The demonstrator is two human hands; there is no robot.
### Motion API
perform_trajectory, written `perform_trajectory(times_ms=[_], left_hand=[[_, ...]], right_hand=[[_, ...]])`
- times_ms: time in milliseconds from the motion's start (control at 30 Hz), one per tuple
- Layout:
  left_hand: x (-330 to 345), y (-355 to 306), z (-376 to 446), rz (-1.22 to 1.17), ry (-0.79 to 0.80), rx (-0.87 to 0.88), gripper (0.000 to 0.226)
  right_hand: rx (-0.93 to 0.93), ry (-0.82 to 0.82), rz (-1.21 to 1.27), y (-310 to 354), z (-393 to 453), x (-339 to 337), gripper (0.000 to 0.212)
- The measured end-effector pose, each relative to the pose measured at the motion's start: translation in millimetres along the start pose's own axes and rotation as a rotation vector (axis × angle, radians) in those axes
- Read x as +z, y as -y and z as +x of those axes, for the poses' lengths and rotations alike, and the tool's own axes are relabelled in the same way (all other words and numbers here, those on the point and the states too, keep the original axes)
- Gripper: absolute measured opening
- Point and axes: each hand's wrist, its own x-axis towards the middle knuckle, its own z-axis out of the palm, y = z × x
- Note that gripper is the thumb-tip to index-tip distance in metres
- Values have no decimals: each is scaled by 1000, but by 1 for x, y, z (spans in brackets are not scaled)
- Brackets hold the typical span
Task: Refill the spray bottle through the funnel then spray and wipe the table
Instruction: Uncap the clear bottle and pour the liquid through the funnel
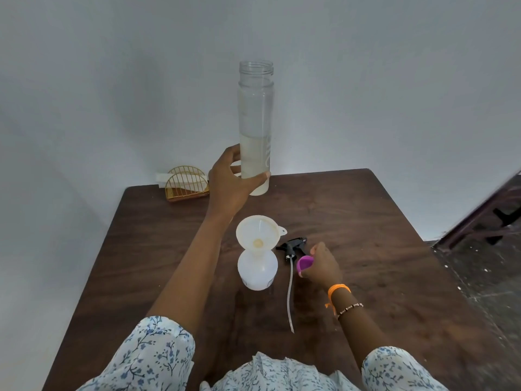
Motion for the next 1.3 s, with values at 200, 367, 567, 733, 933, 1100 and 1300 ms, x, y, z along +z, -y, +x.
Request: perform_trajectory(times_ms=[200, 367, 567, 733, 933, 1100, 1300], left_hand=[[2, -2, -3, -22, 23, -4, 65], [1, -3, -5, -48, 31, -6, 63], [2, -4, -5, -45, 32, -8, 63], [2, -4, -6, -55, 36, -6, 62], [3, -7, -8, -58, 51, 38, 60], [4, -5, -9, -64, 74, 60, 61], [4, -5, -10, -51, 97, 55, 60]], right_hand=[[4, 55, -122, -6, -5, 8, 67], [26, 89, -138, -9, -6, 10, 64], [-54, -30, -246, 24, -12, -23, 39], [-303, -191, 309, 107, -26, -86, 35], [-643, -295, 754, 188, -50, -124, 58], [-638, -368, 779, 215, -47, -132, 61], [-642, -436, 732, 213, -43, -135, 53]])
